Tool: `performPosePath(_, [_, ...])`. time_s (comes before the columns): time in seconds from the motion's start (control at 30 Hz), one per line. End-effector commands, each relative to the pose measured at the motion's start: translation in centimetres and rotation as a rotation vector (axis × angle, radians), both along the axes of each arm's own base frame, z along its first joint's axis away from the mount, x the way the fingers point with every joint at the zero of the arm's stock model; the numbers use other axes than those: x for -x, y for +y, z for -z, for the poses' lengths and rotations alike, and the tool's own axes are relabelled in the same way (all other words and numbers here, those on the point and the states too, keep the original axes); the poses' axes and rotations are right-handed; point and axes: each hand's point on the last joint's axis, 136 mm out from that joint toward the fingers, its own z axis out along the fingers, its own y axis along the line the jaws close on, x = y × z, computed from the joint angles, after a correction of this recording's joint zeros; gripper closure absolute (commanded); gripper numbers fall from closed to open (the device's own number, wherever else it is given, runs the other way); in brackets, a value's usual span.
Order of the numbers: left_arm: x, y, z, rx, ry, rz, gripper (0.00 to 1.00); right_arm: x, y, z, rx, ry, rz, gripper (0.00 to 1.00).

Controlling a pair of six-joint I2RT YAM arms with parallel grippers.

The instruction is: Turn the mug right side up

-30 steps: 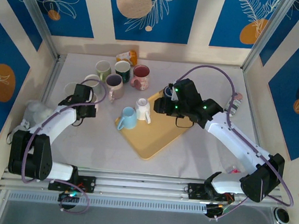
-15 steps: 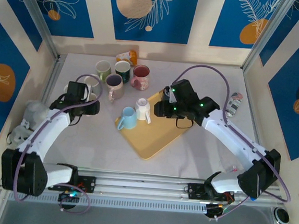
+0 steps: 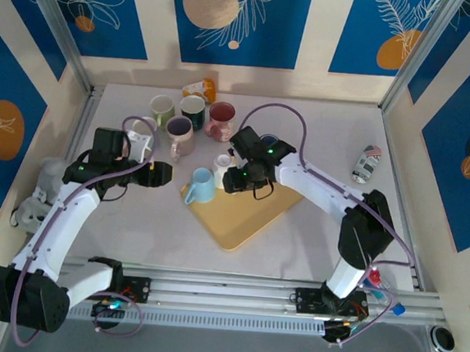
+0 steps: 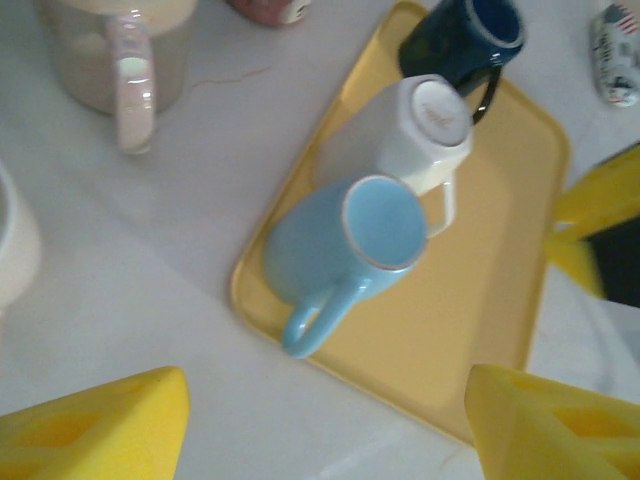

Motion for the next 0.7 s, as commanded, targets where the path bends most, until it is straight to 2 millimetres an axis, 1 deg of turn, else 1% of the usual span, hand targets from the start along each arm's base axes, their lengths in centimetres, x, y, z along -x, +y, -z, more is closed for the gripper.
performPosePath(0.0, [0.6, -1.4, -1.8, 0.135, 0.006, 0.02, 0.27, -1.6, 0.9, 0.4, 0.029, -0.044, -0.007, 0.51])
performPosePath(0.2, [0.6, -1.8, -2.5, 0.192, 0.002, 0.003, 0.27, -3.1, 1.8, 2.2, 0.062, -0.059, -0.01, 0.57])
performPosePath(0.37, [0.4, -1.8, -2.5, 0.199, 0.003, -0.005, 0.27, -4.1, 1.5, 3.0, 0.098, -0.084, 0.001, 0.65])
performPosePath(0.5, [0.1, -1.7, -2.7, 0.203, -0.005, -0.017, 0.27, -4.4, 1.3, 3.4, 0.121, -0.095, -0.003, 0.67])
performPosePath(0.67, [-0.1, -1.9, -3.1, 0.233, -0.012, -0.024, 0.27, -4.8, 1.5, 4.0, 0.123, -0.098, -0.021, 0.67])
